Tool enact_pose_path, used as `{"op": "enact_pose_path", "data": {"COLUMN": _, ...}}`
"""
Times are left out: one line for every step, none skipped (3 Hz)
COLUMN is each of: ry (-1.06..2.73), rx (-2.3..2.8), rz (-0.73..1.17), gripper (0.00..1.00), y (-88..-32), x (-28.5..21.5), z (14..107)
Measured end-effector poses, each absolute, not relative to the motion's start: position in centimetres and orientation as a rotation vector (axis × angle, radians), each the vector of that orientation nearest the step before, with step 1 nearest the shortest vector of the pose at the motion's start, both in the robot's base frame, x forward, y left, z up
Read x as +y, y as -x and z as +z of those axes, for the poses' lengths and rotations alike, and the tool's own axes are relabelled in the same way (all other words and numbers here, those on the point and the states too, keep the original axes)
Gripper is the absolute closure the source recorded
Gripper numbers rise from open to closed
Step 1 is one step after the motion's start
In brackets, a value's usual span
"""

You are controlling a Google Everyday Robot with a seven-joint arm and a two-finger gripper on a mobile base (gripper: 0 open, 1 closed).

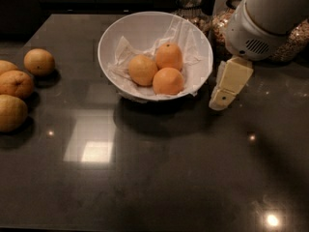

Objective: Pick orange from white bowl

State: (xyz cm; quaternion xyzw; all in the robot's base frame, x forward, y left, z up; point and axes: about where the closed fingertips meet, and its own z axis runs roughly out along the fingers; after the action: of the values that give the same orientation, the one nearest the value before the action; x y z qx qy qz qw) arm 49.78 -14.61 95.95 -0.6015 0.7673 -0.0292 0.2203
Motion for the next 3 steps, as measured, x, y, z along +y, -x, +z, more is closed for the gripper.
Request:
{"op": "enact_pose_path", "data": {"ry": 1.663, "rx": 2.122, "rz": -0.081, "gripper": 0.00, "y": -49.8, "x": -14.6, "z": 96.0}}
{"op": "enact_pose_path", "data": {"ry": 1.599, "rx": 2.136, "rz": -0.042, "gripper": 0.00, "y": -50.5, "x": -14.2, "z": 95.3}}
{"op": "enact_pose_path", "data": {"ry": 1.431, "rx": 2.174, "rz": 0.067, "gripper": 0.00, "y": -52.5, "x": -12.8, "z": 94.7}}
